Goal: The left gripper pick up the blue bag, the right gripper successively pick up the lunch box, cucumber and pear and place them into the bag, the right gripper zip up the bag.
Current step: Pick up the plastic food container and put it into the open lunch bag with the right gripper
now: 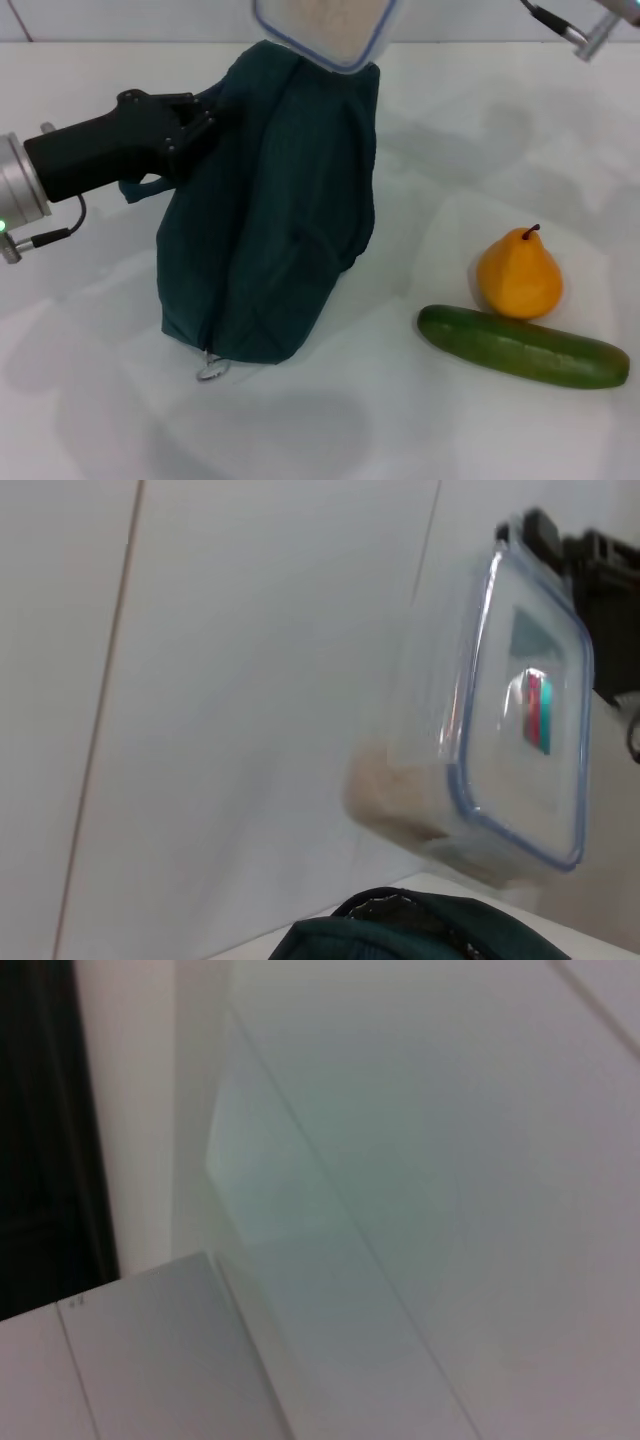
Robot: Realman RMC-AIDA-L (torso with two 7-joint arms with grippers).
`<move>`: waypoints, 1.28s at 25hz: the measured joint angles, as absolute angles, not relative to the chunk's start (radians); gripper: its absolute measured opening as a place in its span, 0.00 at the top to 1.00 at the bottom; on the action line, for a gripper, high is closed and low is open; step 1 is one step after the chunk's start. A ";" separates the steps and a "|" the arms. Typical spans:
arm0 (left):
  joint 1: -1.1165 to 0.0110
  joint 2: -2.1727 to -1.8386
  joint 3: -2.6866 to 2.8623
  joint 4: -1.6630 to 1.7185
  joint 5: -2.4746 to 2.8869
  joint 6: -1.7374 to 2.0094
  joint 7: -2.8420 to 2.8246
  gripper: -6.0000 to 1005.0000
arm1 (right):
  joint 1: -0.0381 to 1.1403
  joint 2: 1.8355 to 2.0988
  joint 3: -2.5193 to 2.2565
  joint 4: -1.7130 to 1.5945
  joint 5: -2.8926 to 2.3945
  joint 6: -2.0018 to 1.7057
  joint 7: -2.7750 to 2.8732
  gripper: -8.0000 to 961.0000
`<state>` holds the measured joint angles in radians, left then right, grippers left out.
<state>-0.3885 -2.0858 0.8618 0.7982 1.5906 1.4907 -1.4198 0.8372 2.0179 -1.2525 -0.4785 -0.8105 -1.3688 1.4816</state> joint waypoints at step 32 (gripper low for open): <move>-0.403 -2.082 0.841 0.748 1.582 1.483 -1.381 0.95 | 0.699 2.018 -1.457 -0.483 -0.811 -1.396 1.474 0.90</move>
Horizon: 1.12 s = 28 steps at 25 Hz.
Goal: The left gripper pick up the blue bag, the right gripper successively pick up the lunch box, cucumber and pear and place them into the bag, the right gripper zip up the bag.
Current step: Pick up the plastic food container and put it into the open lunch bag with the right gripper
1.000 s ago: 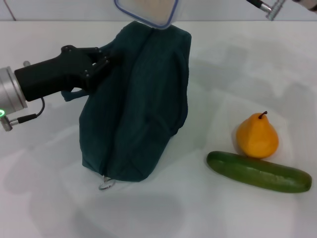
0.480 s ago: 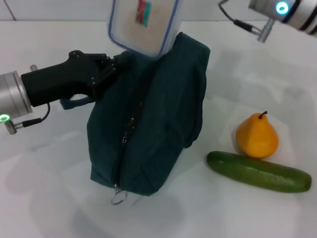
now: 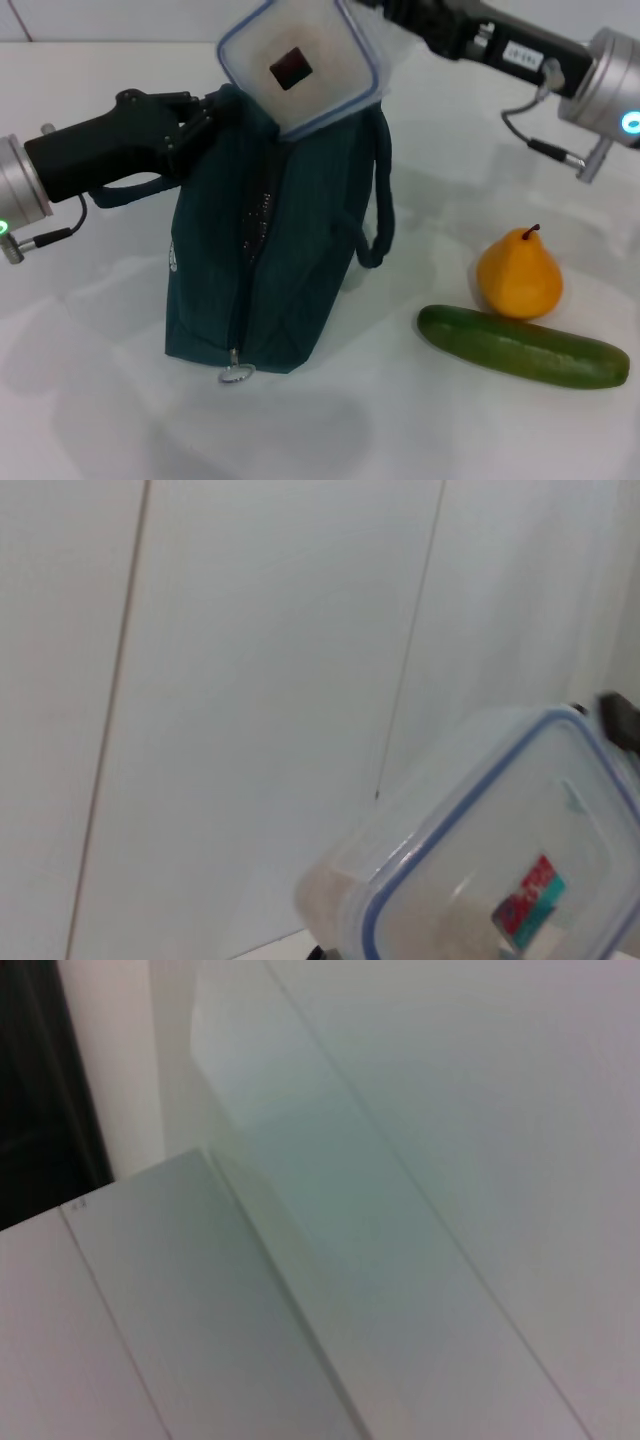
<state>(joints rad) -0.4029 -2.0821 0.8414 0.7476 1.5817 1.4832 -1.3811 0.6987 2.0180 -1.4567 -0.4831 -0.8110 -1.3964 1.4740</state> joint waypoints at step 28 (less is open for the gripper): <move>-0.407 -2.085 0.841 0.719 1.581 1.460 -1.310 0.95 | 0.638 1.964 -1.463 -0.487 -0.947 -1.523 1.534 0.90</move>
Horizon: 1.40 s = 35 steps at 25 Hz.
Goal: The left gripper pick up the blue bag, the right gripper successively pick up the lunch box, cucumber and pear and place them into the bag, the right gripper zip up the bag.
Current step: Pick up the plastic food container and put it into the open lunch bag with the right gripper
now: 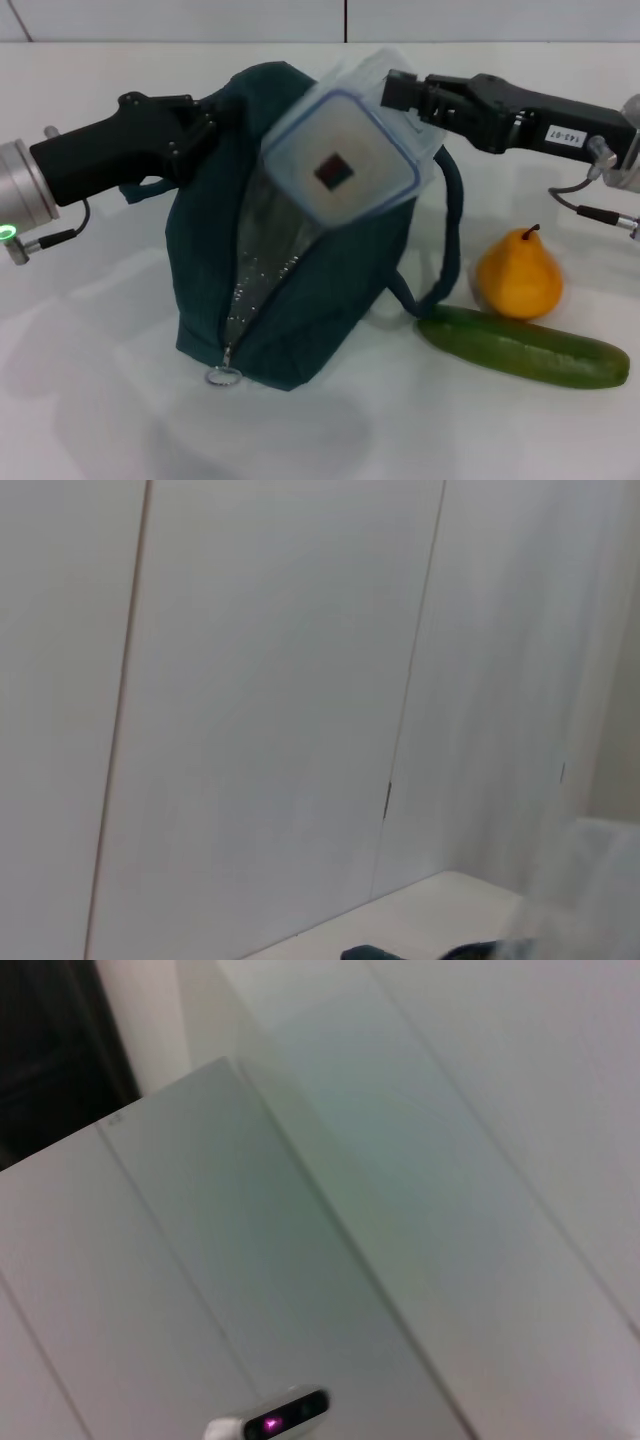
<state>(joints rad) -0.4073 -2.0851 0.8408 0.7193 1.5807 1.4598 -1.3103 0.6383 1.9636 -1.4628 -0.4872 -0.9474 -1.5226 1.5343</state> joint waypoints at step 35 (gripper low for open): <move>-0.431 -2.088 0.844 0.664 1.556 1.462 -1.286 0.95 | 0.716 2.009 -1.461 -0.635 -1.236 -1.324 1.549 0.86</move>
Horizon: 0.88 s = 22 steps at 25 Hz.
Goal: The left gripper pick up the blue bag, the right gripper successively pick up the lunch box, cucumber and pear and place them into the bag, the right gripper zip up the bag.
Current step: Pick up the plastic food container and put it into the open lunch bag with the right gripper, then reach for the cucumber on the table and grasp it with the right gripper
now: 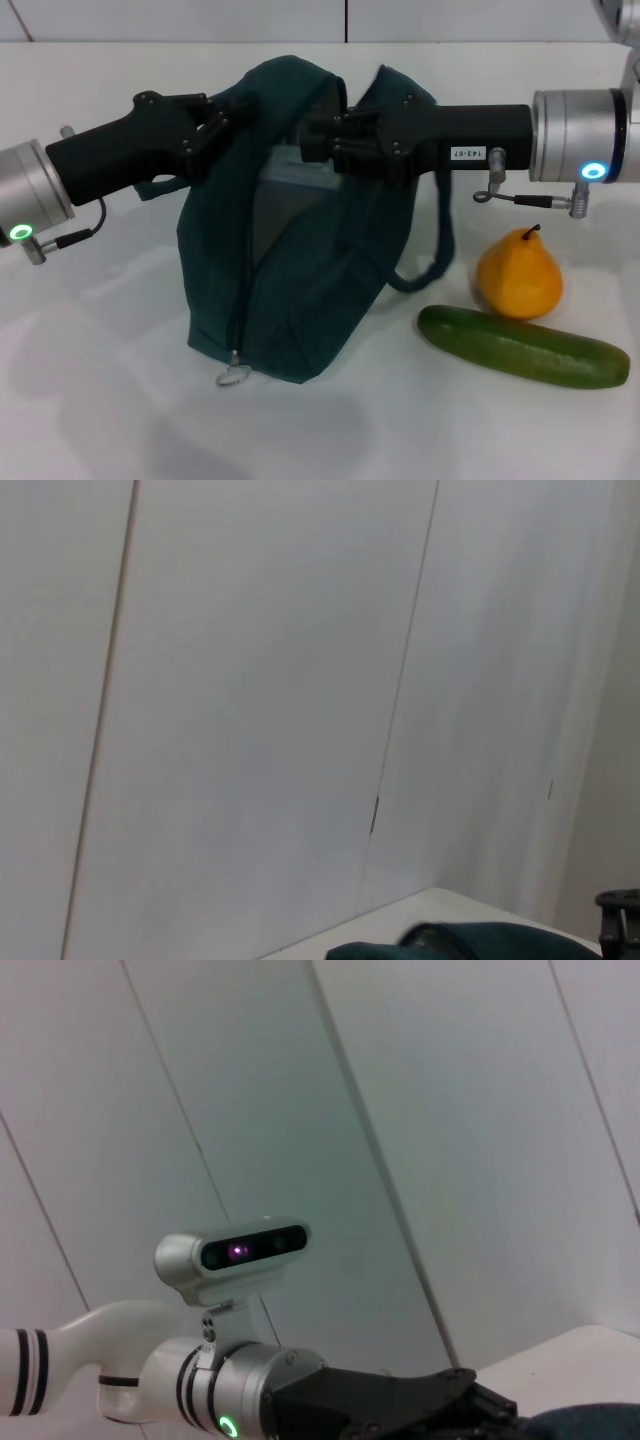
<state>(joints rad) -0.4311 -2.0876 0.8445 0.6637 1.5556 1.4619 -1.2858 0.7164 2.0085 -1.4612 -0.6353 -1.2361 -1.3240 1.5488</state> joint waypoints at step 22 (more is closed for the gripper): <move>-0.426 -2.088 0.842 0.548 1.525 1.456 -1.179 0.95 | 0.526 1.989 -1.167 -1.229 -1.841 -1.721 1.924 0.27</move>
